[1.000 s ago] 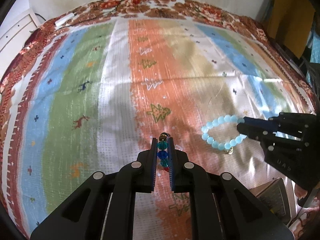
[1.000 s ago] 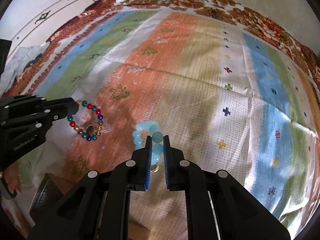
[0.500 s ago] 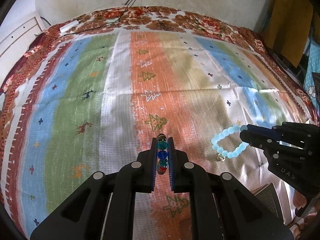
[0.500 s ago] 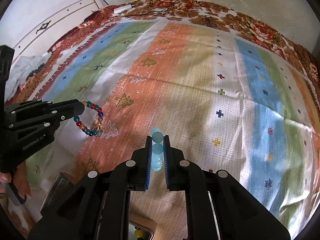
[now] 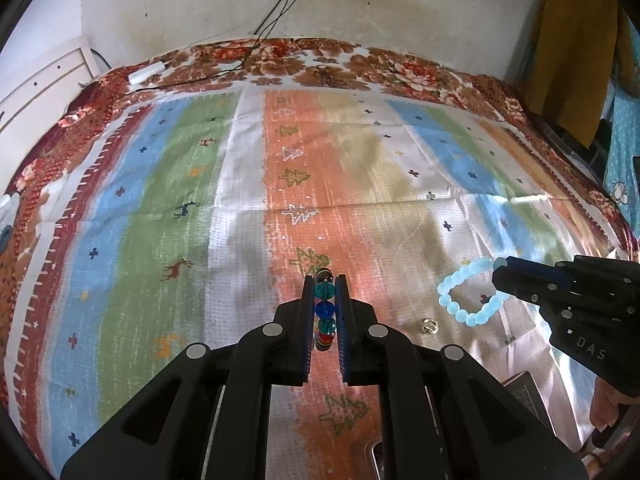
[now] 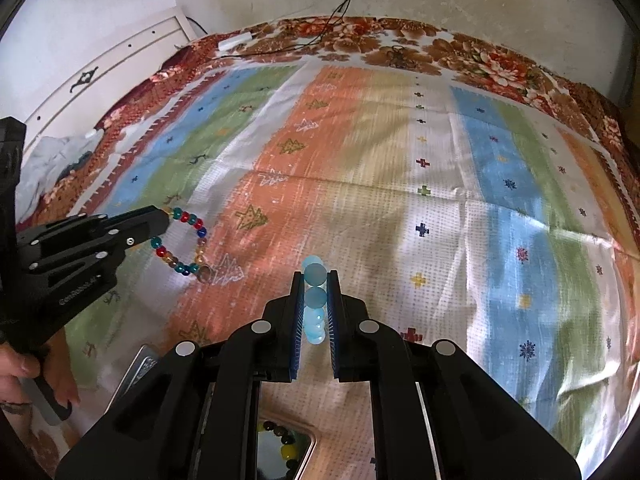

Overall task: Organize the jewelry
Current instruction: 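Lift multicolour bracelet with left tool while right tool carries light blue bracelet toward tin, then open left tool over tin while right tool releases light blue bracelet inside, then move left tool to silver ring while right tool approaches small gold charm, then close left tool on silver ring while right tool grasps gold charm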

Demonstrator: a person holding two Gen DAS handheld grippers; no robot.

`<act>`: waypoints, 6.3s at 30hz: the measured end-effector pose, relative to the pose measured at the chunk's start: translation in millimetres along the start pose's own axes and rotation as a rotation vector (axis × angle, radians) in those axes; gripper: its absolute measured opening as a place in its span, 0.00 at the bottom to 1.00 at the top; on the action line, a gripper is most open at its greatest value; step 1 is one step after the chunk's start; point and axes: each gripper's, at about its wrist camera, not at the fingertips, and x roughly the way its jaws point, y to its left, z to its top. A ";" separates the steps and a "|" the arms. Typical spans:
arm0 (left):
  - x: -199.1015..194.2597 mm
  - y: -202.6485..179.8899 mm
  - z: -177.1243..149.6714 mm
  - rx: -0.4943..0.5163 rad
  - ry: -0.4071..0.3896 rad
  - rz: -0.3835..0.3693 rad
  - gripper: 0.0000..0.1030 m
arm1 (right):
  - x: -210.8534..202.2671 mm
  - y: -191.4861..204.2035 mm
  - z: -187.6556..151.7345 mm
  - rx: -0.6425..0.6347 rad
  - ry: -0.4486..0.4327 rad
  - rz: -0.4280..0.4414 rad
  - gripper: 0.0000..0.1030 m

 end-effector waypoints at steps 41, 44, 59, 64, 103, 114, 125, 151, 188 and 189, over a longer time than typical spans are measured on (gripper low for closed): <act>-84.1 -39.1 -42.3 0.124 -0.248 -0.056 0.09 | -82.8 29.7 -38.5 -0.062 -0.134 0.101 0.11; -88.9 -41.6 -46.9 0.137 -0.257 -0.066 0.09 | -84.8 30.8 -44.1 -0.063 -0.132 0.106 0.11; -112.7 -53.0 -79.9 0.172 -0.269 -0.108 0.09 | -94.2 35.0 -69.9 -0.065 -0.127 0.128 0.11; -107.1 -60.2 -84.9 0.202 -0.229 -0.106 0.09 | -93.2 36.4 -76.2 -0.070 -0.108 0.127 0.11; -54.6 -3.1 -43.9 -0.023 -0.059 -0.080 0.42 | -54.3 10.6 -46.5 0.016 -0.030 0.077 0.45; -33.8 12.0 -26.3 -0.057 -0.011 -0.062 0.45 | -40.0 -1.6 -38.5 0.072 0.021 0.106 0.48; -1.8 26.0 -21.8 -0.131 0.121 -0.087 0.48 | -19.1 -1.4 -31.7 0.068 0.094 0.123 0.49; 57.3 27.8 -16.0 -0.115 0.315 -0.076 0.49 | 49.2 -18.5 -13.3 0.070 0.259 0.139 0.49; 92.6 17.2 -21.8 -0.020 0.397 -0.030 0.34 | 103.0 -14.1 -7.9 -0.008 0.384 0.139 0.39; 93.1 16.2 -21.7 -0.016 0.397 -0.027 0.34 | 103.0 -15.0 -8.0 -0.006 0.384 0.138 0.38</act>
